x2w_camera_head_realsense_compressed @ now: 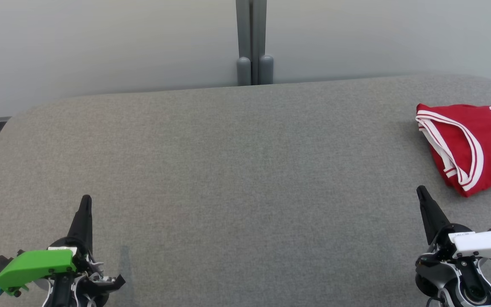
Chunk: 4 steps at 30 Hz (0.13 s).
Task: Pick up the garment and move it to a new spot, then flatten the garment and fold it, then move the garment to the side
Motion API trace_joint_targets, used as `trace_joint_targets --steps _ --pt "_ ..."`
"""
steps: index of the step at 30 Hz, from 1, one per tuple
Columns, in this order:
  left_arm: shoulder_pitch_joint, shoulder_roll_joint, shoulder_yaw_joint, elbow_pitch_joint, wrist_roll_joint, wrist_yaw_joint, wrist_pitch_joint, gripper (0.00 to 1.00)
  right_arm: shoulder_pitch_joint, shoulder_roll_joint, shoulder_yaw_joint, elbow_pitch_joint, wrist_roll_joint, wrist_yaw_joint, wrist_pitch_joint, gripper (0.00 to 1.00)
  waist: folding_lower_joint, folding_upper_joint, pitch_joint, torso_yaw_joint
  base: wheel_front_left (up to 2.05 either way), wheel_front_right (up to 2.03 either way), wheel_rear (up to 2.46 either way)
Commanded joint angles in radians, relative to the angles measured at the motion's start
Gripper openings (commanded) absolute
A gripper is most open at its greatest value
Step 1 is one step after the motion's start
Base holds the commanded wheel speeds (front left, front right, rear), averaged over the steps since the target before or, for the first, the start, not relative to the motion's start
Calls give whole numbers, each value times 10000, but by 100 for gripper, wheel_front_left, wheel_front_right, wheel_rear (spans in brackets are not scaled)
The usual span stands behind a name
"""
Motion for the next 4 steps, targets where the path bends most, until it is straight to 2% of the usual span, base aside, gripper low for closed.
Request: trace_joint_targets --steps 1,4 --pt "-124 24 46 -34 30 21 24 0 -67 -53 -20 -33 18 0 36 0 0 0 0 0 0 0 0" --pt "-124 24 49 -34 32 21 25 0 -67 -53 -20 -33 18 0 36 0 0 0 0 0 0 0 0"
